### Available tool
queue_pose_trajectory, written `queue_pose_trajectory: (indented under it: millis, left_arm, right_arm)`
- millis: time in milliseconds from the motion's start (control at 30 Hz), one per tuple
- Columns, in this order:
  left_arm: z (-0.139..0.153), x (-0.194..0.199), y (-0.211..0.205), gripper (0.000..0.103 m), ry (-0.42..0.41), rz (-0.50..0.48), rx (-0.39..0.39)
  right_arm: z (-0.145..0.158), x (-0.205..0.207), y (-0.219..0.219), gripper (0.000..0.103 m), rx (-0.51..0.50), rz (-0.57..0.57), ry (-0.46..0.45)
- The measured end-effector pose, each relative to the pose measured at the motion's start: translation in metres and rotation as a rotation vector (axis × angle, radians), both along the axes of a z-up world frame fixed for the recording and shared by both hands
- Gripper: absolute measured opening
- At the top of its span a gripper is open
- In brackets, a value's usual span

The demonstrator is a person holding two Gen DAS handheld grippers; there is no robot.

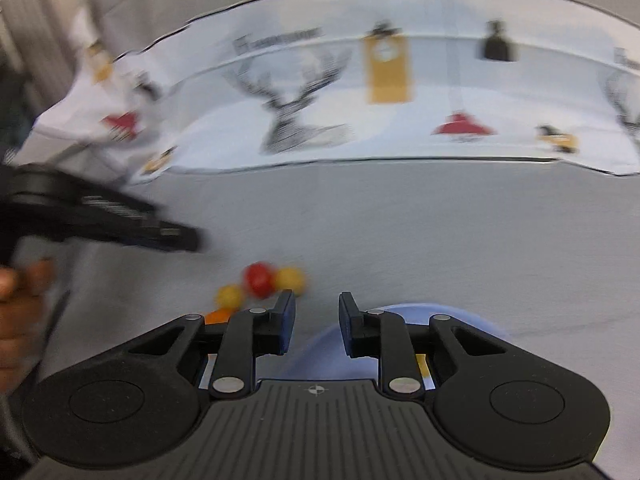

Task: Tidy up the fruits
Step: 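Grasp a yellow fruit with the left tool while the right tool grasps a tangerine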

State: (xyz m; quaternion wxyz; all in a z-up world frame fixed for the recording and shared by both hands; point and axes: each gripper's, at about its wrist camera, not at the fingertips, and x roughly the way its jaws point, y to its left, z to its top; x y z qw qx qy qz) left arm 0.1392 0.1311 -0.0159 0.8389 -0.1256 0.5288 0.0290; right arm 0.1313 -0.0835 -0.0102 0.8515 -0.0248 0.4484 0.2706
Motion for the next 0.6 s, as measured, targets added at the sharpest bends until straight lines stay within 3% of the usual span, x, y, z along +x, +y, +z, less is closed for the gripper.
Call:
queue_pose_trajectory:
  millis: [67,200,500,600]
  left_arm:
    - [-0.011,0.003,0.001,0.031,0.023,-0.009,0.001]
    - [-0.024,0.006,0.005,0.032,0.049,-0.029,-0.048]
    - [-0.043,0.013,0.003,0.032,0.073,-0.076,-0.074]
    - [-0.044,0.013,0.001,0.027,0.073,-0.099,-0.081]
  right_arm:
    - [-0.005,-0.005,0.016,0.028,-0.004,0.053,0.01]
    - [-0.015,-0.011,0.043,0.045,-0.03,0.132,0.017]
    - [-0.038,-0.008,0.074,0.05,-0.03,0.185,0.06]
    - [-0.049,-0.009,0.085,0.05,-0.072,0.212,0.085]
